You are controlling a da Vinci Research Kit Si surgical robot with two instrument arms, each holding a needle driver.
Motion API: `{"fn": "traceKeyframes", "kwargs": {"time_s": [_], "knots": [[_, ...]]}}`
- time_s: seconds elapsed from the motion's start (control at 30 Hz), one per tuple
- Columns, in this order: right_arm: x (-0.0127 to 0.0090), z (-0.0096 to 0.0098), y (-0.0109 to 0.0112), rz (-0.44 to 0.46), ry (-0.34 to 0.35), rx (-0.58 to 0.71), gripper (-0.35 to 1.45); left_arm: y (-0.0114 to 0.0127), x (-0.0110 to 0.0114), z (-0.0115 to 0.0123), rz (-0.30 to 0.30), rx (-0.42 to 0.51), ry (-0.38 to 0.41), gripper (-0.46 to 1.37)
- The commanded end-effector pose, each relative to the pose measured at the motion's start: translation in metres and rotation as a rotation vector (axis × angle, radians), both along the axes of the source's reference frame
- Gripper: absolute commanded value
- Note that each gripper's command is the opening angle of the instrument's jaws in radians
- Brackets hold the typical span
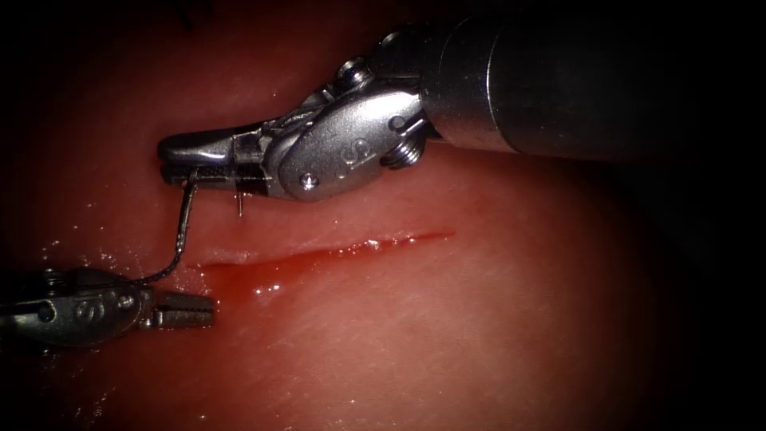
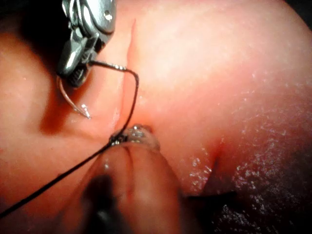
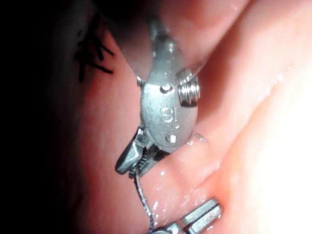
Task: Wound Closure
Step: Use the right gripper to throw the needle through the top of the wound
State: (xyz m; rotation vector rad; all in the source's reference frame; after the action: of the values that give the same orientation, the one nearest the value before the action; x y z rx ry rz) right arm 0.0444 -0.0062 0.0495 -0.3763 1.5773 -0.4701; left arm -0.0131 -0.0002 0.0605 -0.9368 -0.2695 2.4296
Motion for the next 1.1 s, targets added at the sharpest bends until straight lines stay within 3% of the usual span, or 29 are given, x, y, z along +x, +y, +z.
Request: {"fn": "traceKeyframes", "kwargs": {"time_s": [0.03, 0.3, 0.63, 1.1], "knots": [[-0.0003, 0.0003, -0.0007, 0.032, -0.02, 0.018, -0.35, -0.0001, 0.0, -0.0002, 0.004, -0.003, 0.001, -0.35], [-0.0012, 0.0012, -0.0023, 0.078, -0.045, 0.098, -0.35, -0.0001, -0.0006, -0.0007, 0.009, -0.012, 0.008, -0.35], [-0.0014, 0.004, -0.004, 0.087, -0.057, 0.235, -0.35, -0.0004, -0.002, -0.0011, 0.019, -0.015, 0.005, -0.35], [-0.0018, 0.0048, -0.0049, 0.066, -0.083, 0.349, -0.35, -0.0003, -0.0019, -0.0011, 0.019, -0.015, 0.004, -0.35]]}}
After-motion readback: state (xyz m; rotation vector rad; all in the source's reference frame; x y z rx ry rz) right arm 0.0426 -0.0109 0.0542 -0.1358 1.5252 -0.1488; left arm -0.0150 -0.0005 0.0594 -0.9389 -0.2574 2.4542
